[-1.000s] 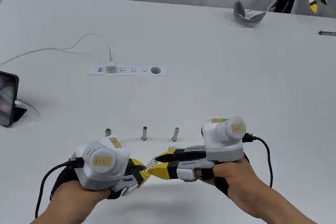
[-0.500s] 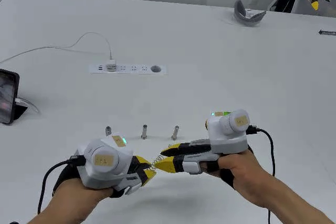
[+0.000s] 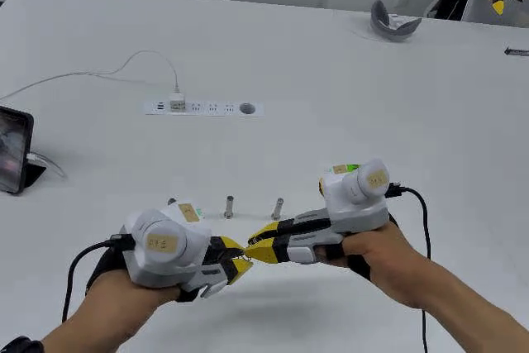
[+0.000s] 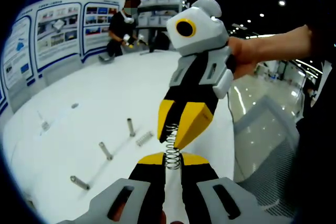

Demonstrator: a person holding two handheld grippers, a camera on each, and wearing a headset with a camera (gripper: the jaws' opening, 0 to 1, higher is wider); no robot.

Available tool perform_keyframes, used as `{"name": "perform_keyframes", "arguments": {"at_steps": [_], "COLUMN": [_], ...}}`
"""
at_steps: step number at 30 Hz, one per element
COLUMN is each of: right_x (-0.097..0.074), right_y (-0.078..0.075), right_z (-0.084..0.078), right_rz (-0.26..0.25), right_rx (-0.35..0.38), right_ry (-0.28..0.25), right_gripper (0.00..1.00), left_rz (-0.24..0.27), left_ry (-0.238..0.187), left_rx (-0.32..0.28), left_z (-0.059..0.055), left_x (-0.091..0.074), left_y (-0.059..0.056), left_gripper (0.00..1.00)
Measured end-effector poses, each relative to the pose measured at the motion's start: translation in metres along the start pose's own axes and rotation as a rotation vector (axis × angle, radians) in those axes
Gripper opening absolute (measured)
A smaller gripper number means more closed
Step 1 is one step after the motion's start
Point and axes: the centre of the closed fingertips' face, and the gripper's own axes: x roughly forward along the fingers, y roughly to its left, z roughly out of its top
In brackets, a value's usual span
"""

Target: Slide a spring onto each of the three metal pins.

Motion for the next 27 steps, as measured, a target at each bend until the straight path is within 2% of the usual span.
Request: {"name": "perform_keyframes", "arguments": {"at_steps": [7, 14, 19, 22, 27], "right_x": [-0.007, -0.009, -0.006, -0.006, -0.005], "right_y": [0.004, 0.008, 0.01, 0.011, 0.011], "right_z": [-0.001, -0.008, -0.01, -0.01, -0.011], "right_rz": [0.039, 0.093, 0.104, 0.109, 0.1], "right_rx": [-0.164, -0.312, -0.353, -0.351, -0.358], "right_ry": [0.153, 0.312, 0.351, 0.351, 0.348], "right_gripper": [0.12, 0.13, 0.13, 0.12, 0.12], "left_rz": [-0.036, -0.057, -0.064, -0.065, -0.058], "left_ry": [-0.011, -0.005, 0.005, 0.009, -0.007], "left_rx": [0.03, 0.067, 0.091, 0.101, 0.116], "left_z": [0.01, 0.013, 0.014, 0.013, 0.011], "left_x": [0.002, 0.004, 0.003, 0.002, 0.001], "left_y": [-0.004, -0.011, -0.012, -0.013, -0.011], "left_gripper": [0.1, 0.1, 0.1, 0.1, 0.1]}}
